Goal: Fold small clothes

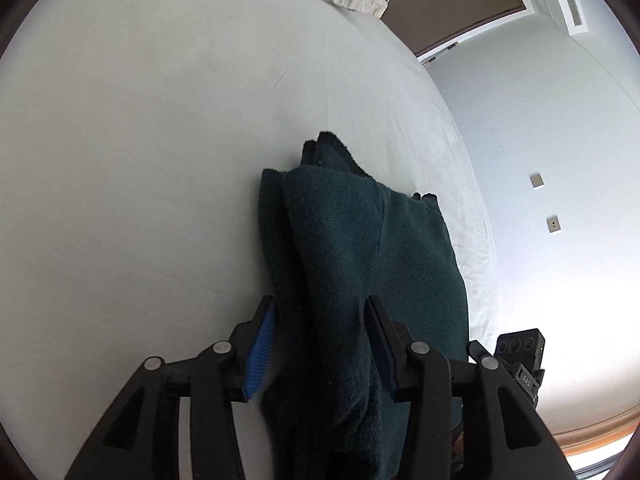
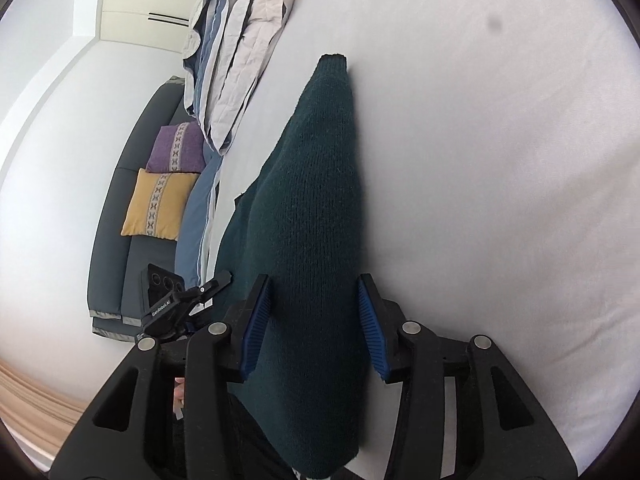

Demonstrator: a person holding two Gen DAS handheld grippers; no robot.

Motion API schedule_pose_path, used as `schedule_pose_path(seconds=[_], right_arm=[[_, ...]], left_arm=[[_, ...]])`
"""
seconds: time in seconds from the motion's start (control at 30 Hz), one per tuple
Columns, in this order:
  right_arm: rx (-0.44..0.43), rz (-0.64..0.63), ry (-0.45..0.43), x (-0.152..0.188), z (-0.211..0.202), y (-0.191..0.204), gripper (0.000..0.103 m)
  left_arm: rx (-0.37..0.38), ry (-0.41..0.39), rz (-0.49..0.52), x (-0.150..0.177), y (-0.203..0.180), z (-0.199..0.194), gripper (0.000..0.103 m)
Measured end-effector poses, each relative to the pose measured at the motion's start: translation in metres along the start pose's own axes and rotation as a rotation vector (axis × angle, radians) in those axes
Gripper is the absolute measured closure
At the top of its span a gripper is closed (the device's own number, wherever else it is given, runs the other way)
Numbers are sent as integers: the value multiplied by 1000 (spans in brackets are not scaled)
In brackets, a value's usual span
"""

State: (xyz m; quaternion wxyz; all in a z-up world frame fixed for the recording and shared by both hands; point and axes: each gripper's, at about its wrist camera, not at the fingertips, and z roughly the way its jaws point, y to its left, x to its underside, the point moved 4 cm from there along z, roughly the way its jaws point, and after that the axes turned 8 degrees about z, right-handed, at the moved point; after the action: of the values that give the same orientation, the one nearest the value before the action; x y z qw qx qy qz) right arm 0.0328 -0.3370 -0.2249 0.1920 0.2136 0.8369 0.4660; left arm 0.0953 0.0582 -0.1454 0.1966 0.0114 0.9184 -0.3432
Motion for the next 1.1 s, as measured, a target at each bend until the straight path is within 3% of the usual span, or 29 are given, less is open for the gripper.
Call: schedule_pose_path(seconds=[0.07,0.2,0.27,0.37,0.47,0.6,0.7,0.73,0.77,0.8,0.9,1.03,1.1], right_arm=[[20,-9,-46,5,-23,-6,61],[104,-53,-105,13,-50,-3,60],[199,-167,-167,21,-78,17,57],[245,-259,-197,29,-101,29,54],[284,-406,-245,46,-120,67,52],[281,-532,-309,66,-129,124,44],[303,-674,-441,93,-146,172,27],[303,-674,-441,93,-146,172,19],[307,-703,-491,100,-152,181,9],[305,-727,-534,108,-157,191,6],[320,-782,-633,121,-163,209,3],[398,-744,-644,129,-161,213,3],[437,-708,-635,127,-154,210,3]], left_arm=[[-30,-44,47,3,-11,-17,47],[-167,-170,217,14,-45,-55,28],[-249,-246,301,19,-67,-75,13],[-376,-403,419,23,-109,-102,0],[-478,-538,512,31,-132,-133,0],[-596,-649,601,44,-166,-156,0],[-651,-733,628,60,-175,-176,0],[-644,-755,633,65,-176,-179,0],[-619,-760,637,68,-176,-180,0],[-602,-759,628,71,-174,-181,0],[-619,-752,572,74,-168,-182,0],[-586,-675,557,74,-168,-176,0],[-585,-588,565,73,-166,-163,0]])
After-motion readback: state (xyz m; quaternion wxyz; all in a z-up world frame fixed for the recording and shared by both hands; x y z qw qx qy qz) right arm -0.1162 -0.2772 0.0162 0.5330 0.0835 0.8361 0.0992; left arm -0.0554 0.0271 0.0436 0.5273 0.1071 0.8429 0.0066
